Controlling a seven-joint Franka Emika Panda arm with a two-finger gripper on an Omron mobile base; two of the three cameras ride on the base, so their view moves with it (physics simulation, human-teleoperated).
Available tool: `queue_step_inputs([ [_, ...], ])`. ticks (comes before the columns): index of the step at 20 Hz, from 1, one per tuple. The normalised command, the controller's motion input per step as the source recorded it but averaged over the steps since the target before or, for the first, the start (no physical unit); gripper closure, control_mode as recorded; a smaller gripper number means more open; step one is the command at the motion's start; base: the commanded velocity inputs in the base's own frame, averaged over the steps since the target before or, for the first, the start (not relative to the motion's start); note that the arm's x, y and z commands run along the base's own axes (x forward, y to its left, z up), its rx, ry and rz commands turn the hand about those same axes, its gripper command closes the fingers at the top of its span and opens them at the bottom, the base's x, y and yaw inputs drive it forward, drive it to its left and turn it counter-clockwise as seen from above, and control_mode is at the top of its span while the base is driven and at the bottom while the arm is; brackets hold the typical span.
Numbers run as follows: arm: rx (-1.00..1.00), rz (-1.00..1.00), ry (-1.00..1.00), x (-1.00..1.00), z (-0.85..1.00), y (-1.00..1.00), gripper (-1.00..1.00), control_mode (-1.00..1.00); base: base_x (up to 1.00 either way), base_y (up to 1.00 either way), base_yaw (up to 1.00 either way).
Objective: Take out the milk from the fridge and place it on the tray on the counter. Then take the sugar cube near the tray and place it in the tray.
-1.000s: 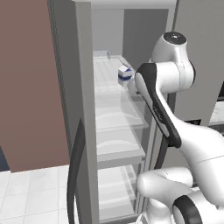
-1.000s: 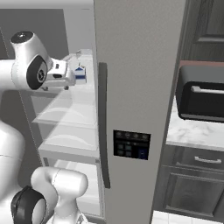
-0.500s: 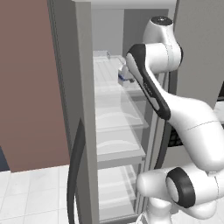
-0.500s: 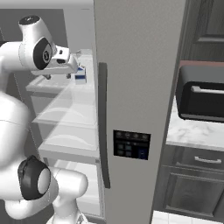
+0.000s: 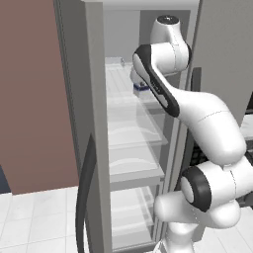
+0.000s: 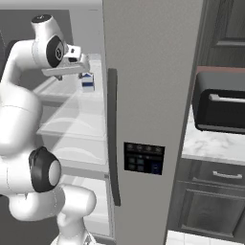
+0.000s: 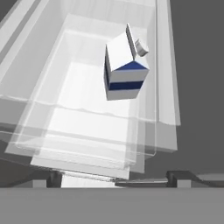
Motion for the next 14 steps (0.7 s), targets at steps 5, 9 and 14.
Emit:
queue_step_inputs([
  [5, 0.0, 0.0, 0.0, 0.24, -0.09, 0.0, -1.0, -1.0, 0.0, 0.0, 0.0],
  [9, 0.0, 0.0, -0.08, -0.09, -0.4, 0.08, -1.0, -1.0, 0.0, 0.0, 0.0],
  [14, 0.0, 0.0, -0.09, 0.01, -0.29, 0.06, -1.0, -1.0, 0.0, 0.0, 0.0],
])
